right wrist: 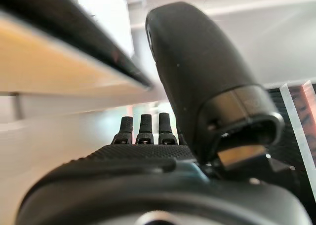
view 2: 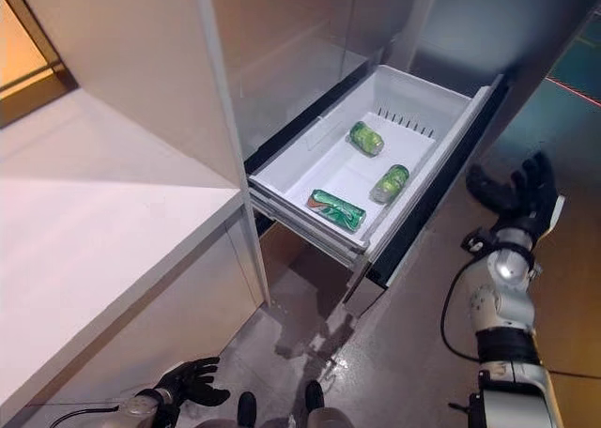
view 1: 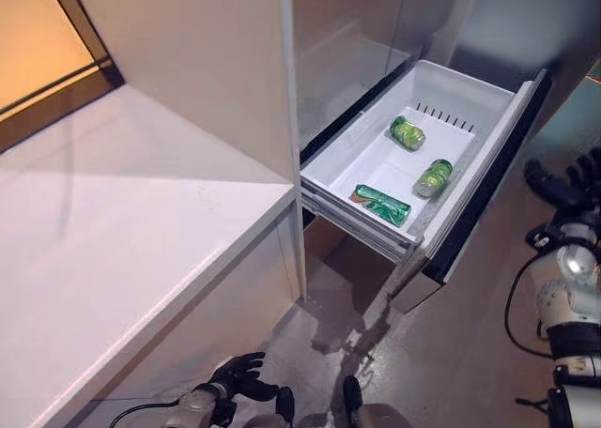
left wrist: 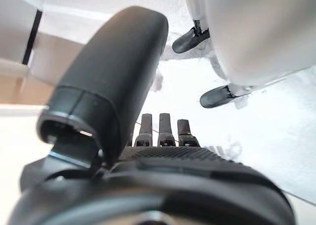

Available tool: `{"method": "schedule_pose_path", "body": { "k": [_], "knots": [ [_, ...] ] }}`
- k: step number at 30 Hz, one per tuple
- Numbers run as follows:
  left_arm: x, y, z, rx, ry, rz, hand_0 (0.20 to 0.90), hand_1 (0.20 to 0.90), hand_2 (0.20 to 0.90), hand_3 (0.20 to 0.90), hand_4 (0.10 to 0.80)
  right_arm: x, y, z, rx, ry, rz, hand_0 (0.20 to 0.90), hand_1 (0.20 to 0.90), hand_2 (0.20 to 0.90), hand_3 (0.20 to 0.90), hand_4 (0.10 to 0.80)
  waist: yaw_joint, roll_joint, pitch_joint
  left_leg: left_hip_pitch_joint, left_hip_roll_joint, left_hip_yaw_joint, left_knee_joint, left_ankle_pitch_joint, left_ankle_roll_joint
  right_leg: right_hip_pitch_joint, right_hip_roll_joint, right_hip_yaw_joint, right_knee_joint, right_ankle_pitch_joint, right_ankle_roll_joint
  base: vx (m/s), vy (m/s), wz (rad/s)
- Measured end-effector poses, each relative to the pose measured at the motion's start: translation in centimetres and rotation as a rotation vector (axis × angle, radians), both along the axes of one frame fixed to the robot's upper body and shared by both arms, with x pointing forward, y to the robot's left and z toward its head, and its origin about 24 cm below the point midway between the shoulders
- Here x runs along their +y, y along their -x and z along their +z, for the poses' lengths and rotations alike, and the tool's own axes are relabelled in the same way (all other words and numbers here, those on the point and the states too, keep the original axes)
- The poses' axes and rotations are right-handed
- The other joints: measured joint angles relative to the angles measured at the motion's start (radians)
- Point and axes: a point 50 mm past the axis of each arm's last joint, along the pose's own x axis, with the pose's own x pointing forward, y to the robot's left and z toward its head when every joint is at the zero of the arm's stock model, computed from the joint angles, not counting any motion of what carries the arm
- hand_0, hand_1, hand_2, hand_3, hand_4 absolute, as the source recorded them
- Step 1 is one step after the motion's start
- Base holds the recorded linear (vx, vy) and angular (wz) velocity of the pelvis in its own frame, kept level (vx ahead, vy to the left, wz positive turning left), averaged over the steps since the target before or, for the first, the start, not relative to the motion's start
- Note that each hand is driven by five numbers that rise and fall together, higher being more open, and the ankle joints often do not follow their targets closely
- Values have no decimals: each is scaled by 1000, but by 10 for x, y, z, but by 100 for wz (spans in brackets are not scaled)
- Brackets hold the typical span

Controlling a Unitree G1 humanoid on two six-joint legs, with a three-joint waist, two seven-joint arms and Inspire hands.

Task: Put drinks into fridge and close the fridge

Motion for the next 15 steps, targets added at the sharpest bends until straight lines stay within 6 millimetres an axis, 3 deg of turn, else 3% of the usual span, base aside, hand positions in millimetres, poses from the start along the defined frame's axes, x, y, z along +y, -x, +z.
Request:
{"method": "schedule_pose_path", "body": {
  "k": [3, 6, 9, 13, 15],
  "knots": [
    [0, 5, -2, 14, -4, 6, 900, 900, 900, 900, 800, 14, 4, -24, 48, -53, 20, 900, 900, 900, 900, 800, 4, 3, 17, -16, 0, -3, 101, -49, -1, -10, -2, -3, 92, -48, -4, -4, -59, 3],
    [1, 7, -2, 10, -17, 21, 900, 900, 900, 900, 800, 18, 3, -28, 50, -72, 24, 900, 900, 900, 900, 800, 21, 3, 36, -59, -7, -5, 178, -78, 9, -72, -7, -5, 209, -100, -5, -60, -24, 8],
    [1, -6, 3, -52, -25, 27, 900, 900, 900, 900, 800, 17, 3, -27, 46, -70, 18, 900, 900, 900, 900, 800, 55, -6, 66, -131, -28, -10, 267, -100, 15, -158, -24, -15, 327, -142, -5, -183, 11, 14],
    [0, -27, 15, -151, -38, 30, 900, 900, 900, 900, 800, 16, -9, -12, -7, -66, 17, 900, 900, 900, 900, 800, 64, -7, 116, -260, -39, -15, 394, -132, 21, -268, -42, -25, 437, -165, 7, -206, 41, 6],
    [1, -40, 22, -202, -56, 33, 900, 900, 900, 900, 800, 14, -19, 9, -73, -48, 38, 900, 900, 900, 900, 800, 61, -9, 149, -326, -47, -12, 462, -144, 26, -333, -55, -25, 505, -171, 9, -179, 64, -2]
  ]
}}
